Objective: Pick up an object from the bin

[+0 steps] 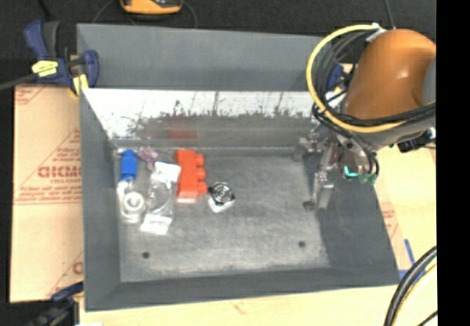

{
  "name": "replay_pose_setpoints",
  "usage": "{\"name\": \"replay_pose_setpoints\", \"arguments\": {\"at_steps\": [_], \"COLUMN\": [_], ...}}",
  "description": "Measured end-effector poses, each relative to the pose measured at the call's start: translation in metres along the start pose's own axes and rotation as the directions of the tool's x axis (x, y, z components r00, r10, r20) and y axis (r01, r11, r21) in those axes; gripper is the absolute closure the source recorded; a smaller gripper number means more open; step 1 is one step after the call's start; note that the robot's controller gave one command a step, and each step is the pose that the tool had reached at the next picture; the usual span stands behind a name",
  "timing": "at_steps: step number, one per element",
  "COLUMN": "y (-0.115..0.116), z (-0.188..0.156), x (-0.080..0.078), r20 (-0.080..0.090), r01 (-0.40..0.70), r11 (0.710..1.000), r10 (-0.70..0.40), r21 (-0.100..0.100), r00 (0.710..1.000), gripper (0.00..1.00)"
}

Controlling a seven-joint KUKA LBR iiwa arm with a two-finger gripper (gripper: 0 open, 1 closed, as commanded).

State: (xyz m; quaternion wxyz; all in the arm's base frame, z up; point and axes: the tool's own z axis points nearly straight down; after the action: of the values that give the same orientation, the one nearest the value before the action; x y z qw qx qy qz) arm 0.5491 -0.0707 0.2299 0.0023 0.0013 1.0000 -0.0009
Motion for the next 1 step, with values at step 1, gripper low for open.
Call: {"name": "replay_pose_setpoints", "arguments": {"at_steps": [1], "y": [0.0733], "z": [0.1076], "x": [0.0036], "r20": [-0.008], "r01": [0.111], "r11": [0.994], "r10": [-0.111], "r21": [-0.004], "r00": [0.994], "gripper": [0.0]}}
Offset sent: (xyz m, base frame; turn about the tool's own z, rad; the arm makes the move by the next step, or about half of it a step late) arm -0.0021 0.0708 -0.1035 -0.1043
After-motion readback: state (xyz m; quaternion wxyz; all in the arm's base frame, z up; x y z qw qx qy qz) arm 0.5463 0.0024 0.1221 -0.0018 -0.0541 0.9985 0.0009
